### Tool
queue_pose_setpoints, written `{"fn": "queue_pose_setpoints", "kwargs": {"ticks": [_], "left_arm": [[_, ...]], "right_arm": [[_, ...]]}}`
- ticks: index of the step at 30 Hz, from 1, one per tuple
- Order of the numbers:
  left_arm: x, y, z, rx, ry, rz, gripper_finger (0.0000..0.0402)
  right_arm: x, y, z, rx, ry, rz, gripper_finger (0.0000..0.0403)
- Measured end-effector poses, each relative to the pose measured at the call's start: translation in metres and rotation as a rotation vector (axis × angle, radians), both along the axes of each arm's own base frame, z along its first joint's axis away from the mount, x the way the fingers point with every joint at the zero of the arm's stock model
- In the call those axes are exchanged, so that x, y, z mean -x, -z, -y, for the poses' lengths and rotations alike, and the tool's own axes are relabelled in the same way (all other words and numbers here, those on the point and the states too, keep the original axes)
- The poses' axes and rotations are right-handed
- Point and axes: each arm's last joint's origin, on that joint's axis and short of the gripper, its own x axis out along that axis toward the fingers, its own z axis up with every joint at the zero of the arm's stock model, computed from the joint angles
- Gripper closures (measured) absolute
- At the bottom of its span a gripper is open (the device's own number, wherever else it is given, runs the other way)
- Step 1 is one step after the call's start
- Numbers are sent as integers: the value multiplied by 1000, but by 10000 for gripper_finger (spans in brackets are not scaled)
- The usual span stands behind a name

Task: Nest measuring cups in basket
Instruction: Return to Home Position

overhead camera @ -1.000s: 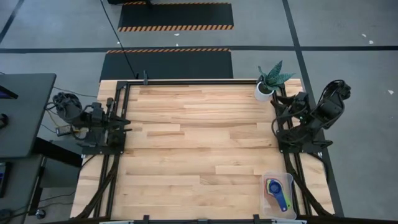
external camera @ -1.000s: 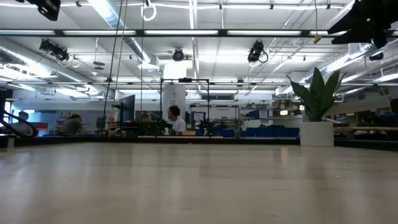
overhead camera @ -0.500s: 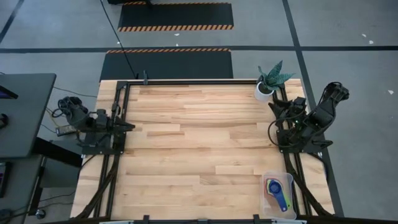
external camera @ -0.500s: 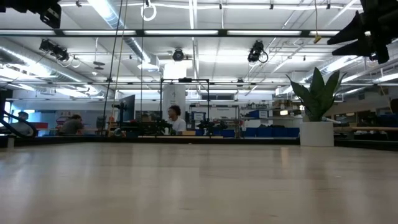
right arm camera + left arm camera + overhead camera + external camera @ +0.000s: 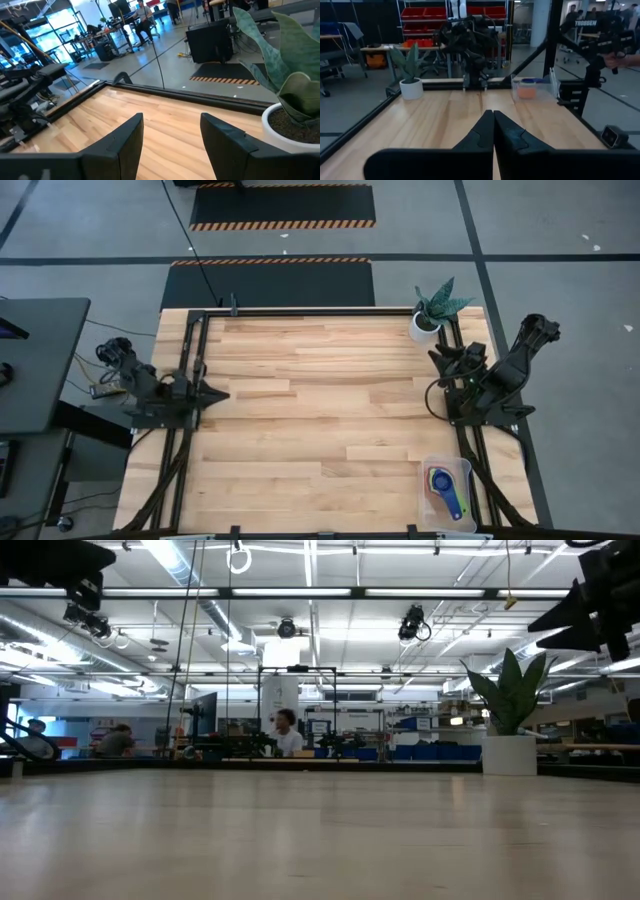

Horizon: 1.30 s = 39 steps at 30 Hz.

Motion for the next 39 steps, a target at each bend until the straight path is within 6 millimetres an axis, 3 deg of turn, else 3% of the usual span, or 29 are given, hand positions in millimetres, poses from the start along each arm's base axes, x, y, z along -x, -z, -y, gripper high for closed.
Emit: {"fn": "queue_pose_setpoints", "kwargs": {"ticks": [17, 24, 39], "left_arm": [[-20, 60, 16, 17, -46, -5, 395], [-21, 60, 17, -49, -43, 24, 395], [-20, 54, 14, -19, -117, 70, 395]], "right_arm": [[-5, 49, -4, -6, 12, 43, 200], [2, 50, 3, -91, 78, 149, 200], [14, 48, 17, -182, 242, 319, 200]]}}
